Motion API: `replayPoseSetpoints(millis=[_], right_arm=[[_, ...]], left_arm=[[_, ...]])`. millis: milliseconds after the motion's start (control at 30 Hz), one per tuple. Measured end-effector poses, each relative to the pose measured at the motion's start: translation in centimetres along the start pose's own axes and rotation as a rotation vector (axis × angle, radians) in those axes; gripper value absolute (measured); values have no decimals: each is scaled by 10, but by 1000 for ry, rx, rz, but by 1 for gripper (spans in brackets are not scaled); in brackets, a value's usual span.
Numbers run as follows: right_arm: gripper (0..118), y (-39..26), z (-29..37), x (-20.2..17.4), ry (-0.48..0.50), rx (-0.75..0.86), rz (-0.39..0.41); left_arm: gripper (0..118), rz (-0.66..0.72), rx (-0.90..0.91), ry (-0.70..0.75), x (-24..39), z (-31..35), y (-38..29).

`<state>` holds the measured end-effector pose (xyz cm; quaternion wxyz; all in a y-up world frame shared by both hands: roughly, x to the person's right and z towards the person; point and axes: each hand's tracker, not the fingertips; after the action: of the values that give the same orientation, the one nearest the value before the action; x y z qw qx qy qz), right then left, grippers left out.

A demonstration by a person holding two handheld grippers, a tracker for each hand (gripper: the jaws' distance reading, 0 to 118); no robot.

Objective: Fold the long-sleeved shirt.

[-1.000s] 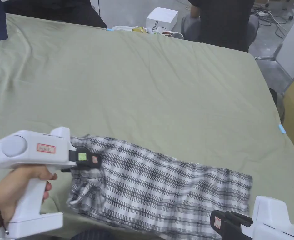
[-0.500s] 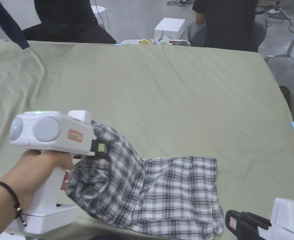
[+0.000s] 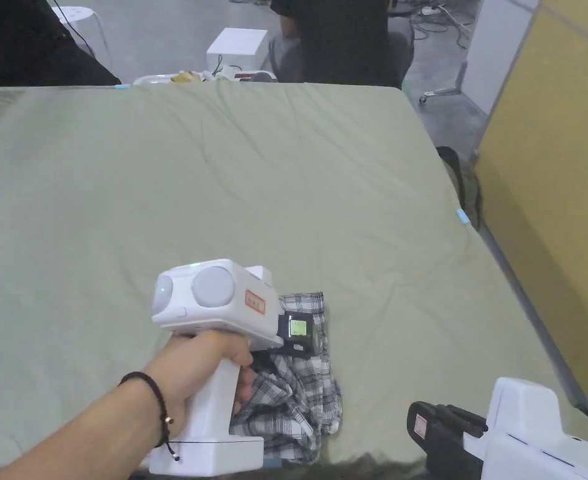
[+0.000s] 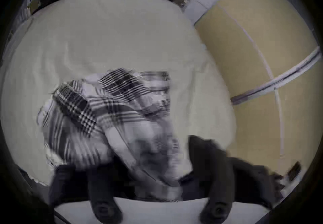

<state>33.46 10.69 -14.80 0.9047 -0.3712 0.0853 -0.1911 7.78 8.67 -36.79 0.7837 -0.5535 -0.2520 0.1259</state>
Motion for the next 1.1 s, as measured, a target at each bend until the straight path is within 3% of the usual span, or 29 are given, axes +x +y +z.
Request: replayPoseSetpoints(millis=[133,233,267,333,367,467,733,967,1100], right_arm=[[0,-3,-3,5,-7,-11,-9],[0,-2,-14,3,18,-31,-17],[0,-1,-18,1,26,-39,-11],[0,0,-27,-3,40,-51,6],[0,1,-32,-6,47,-57,14],[0,2,-41,-12,67,-71,22],[0,-1,-40,-12,62,-84,23],[0,-7,-36,-1,24,-92,-4],[0,-6,-26,2,8,-81,16]], left_arm=[[83,-35,196,-166,-3,84,2],[79,-18,258,-59,-17,120,-9],[69,-28,285,-6,-24,127,-16],[15,-66,307,78,-39,126,-31],[0,-54,279,121,-43,114,-37],[0,-20,113,113,-58,73,-55],[0,-108,51,17,-19,-31,-57],[0,-145,53,-35,28,-74,-38],[0,-171,70,-127,38,-43,-42]])
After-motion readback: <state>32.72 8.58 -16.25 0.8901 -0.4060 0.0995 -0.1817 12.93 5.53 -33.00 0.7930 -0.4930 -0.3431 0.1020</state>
